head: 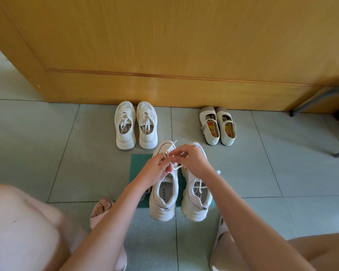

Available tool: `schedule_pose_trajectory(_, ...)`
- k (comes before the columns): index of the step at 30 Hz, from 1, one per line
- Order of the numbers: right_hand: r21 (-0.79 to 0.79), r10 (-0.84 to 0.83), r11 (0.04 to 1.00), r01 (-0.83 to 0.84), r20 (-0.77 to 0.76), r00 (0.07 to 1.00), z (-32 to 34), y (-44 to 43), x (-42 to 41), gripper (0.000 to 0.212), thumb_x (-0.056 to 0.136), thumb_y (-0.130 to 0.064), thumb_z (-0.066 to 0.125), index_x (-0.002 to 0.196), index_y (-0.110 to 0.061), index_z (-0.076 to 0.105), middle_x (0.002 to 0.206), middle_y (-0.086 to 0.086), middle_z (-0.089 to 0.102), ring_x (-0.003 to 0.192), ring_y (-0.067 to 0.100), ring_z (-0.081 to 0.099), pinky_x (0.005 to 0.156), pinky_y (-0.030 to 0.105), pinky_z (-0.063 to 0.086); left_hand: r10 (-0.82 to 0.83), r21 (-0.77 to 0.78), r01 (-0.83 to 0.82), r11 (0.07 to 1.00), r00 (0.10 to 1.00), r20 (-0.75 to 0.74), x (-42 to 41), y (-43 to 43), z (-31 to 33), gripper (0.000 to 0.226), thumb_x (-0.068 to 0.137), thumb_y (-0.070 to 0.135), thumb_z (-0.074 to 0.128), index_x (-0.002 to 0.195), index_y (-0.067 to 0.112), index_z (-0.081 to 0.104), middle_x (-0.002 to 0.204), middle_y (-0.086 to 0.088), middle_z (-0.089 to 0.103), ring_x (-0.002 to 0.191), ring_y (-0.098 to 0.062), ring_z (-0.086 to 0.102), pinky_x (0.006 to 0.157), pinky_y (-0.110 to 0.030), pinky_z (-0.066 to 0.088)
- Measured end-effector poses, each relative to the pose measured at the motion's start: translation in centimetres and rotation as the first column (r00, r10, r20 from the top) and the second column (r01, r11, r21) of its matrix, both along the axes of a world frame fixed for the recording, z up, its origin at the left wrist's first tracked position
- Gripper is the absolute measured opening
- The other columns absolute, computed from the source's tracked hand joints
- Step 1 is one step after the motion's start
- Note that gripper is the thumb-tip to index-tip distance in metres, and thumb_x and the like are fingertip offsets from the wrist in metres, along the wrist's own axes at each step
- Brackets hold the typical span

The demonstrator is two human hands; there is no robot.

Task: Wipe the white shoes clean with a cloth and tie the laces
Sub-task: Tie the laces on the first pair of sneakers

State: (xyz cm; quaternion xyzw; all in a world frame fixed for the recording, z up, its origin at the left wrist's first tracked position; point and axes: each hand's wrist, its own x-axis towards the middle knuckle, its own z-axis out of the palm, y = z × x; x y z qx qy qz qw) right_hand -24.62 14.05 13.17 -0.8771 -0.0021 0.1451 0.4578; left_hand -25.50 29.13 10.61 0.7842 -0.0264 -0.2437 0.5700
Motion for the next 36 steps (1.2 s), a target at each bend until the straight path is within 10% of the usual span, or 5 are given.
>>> schedule_pose_trajectory(8, -0.069, -0.019, 0.997, 0.018, -0.019, 1.000, -0.5, 0.1, 0.1, 0.005, 0.086, -0.016, 0.065, 0.089, -0.012, 0.064, 0.083, 0.003, 0.065, 0.072, 0.015, 0.057, 0.068, 0.025, 0.048, 0.104, -0.094, -0.111, 0.989, 0.992, -0.072, 0.0, 0.4, 0.1, 0.029, 0.100, 0.025, 0.042, 0.092, 0.009, 0.065, 0.073, 0.001, 0.067, 0.070, -0.010, 0.062, 0.065, -0.009, 0.046)
schedule_pose_trajectory(17, 0.222, -0.241, 0.937, 0.270, -0.148, 0.959, -0.9, 1.1, -1.6, 0.008, 0.097, -0.012, 0.047, 0.098, -0.007, 0.053, 0.074, 0.002, 0.062, 0.061, 0.013, 0.056, 0.060, 0.024, 0.052, 0.201, -0.187, -0.239, 0.953, 0.958, -0.203, 0.1, 0.5, 0.5, 0.020, 0.093, 0.024, 0.055, 0.104, 0.013, 0.069, 0.086, -0.004, 0.072, 0.073, -0.005, 0.066, 0.064, -0.008, 0.049)
schedule_pose_trajectory(23, 0.205, -0.085, 0.974, 0.101, -0.083, 0.993, -0.8, 0.9, -2.7, 0.003, 0.095, -0.011, 0.052, 0.094, -0.011, 0.054, 0.072, -0.007, 0.062, 0.063, 0.010, 0.057, 0.065, 0.024, 0.053, 0.190, -0.231, -0.267, 0.935, 0.932, -0.310, 0.1, 0.9, 0.3, 0.018, 0.090, 0.023, 0.060, 0.104, 0.020, 0.070, 0.058, 0.011, 0.062, 0.051, 0.002, 0.051, 0.053, -0.009, 0.040)
schedule_pose_trajectory(29, 0.298, -0.237, 0.919, 0.256, -0.098, 0.966, -0.8, 0.4, -2.8, 0.008, 0.095, -0.009, 0.052, 0.087, -0.013, 0.053, 0.077, 0.004, 0.061, 0.065, 0.017, 0.060, 0.068, 0.032, 0.056, 0.175, -0.142, -0.194, 0.971, 0.976, -0.131, 0.2, 0.3, 0.7, 0.010, 0.090, 0.024, 0.060, 0.089, 0.023, 0.071, 0.079, -0.004, 0.072, 0.066, -0.001, 0.065, 0.071, -0.014, 0.051)
schedule_pose_trajectory(36, 0.048, -0.060, 0.997, 0.057, 0.061, 0.996, -1.2, 0.3, -2.8, 0.006, 0.088, -0.015, 0.063, 0.091, -0.010, 0.064, 0.090, 0.001, 0.061, 0.076, 0.011, 0.054, 0.071, 0.023, 0.046, 0.183, -0.290, -0.309, 0.906, 0.902, -0.390, 0.5, 1.1, -0.1, 0.012, 0.087, 0.022, 0.063, 0.094, 0.021, 0.073, 0.092, -0.007, 0.073, 0.084, -0.017, 0.064, 0.077, -0.021, 0.051)
